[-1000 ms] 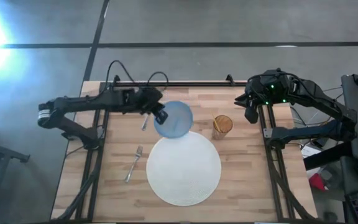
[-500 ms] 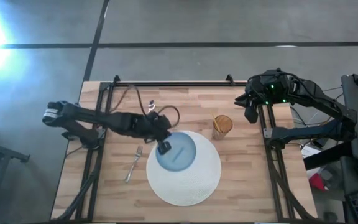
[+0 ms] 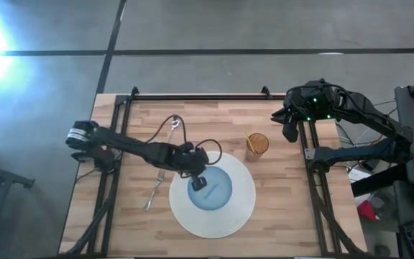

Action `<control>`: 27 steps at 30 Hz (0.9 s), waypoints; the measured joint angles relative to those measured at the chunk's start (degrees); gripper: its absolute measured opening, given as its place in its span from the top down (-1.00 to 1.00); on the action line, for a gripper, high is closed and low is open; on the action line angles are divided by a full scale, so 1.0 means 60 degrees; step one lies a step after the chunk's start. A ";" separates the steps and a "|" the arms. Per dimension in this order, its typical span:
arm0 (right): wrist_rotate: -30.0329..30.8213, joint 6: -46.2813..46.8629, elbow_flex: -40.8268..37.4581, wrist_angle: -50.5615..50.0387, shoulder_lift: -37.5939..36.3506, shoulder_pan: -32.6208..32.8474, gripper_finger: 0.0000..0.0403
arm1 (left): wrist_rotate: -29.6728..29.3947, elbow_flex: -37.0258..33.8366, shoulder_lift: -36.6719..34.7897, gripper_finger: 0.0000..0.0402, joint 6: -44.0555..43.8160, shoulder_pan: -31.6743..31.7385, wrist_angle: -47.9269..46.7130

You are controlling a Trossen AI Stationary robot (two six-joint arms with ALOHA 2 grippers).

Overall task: Pick & Place Utensil
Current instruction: Put the blue bowl on the white mat

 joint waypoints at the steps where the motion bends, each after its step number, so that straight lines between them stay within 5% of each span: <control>1: 0.0000 0.0004 0.0000 0.0003 0.0000 -0.0004 0.66 | 0.0000 0.0000 0.0107 1.00 -0.0004 0.0004 0.0069; 27: 0.0000 0.0000 0.0000 0.0006 0.0000 -0.0003 0.66 | 0.0227 0.0004 0.1506 1.00 0.0066 0.0004 0.0569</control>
